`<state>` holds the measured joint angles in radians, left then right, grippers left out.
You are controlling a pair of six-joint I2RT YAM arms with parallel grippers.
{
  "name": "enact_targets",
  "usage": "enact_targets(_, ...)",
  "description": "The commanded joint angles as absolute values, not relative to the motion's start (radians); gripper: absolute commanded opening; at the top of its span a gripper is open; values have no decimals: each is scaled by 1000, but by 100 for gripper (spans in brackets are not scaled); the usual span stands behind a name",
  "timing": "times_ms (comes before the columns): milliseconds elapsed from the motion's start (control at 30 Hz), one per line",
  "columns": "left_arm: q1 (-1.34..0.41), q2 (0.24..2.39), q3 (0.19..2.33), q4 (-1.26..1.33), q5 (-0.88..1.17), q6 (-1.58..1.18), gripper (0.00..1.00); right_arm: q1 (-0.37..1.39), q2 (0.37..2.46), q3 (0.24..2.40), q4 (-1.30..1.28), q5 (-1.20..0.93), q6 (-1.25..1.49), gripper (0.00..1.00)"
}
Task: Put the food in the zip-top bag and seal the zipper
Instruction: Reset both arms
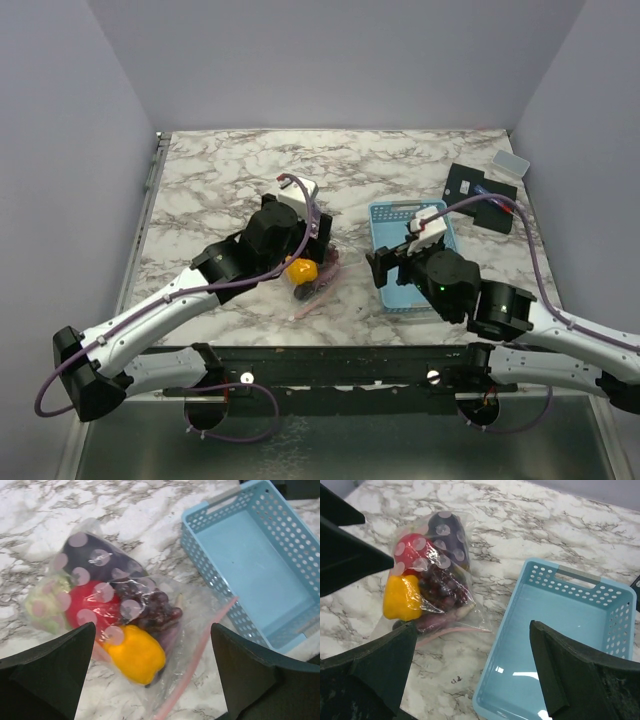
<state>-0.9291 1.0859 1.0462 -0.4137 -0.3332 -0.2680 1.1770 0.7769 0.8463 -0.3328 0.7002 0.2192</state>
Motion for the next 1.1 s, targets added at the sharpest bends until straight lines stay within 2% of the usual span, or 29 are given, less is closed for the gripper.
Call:
enact_targets(0, -820, 1062, 1075, -453, -317, -263, 99, 1170, 881, 929, -342, 738, 199, 100)
enact_targets(133, -695, 1051, 1075, -449, -263, -276, 99, 1086, 949, 970, -350, 663, 185, 100)
enact_targets(300, -539, 1066, 1044, -423, -158, -298, 99, 862, 979, 977, -354, 478, 215, 100)
enact_targets(467, -402, 1070, 990, -384, -61, -325, 99, 618, 946, 946, -377, 303, 274, 100)
enact_targets(567, -348, 1066, 963, -365, -27, -347, 99, 507, 893, 918, -393, 268, 304, 100)
enact_targets(1067, -322, 850, 836, -345, -97, -399, 99, 467, 519, 785, -401, 230, 320, 100)
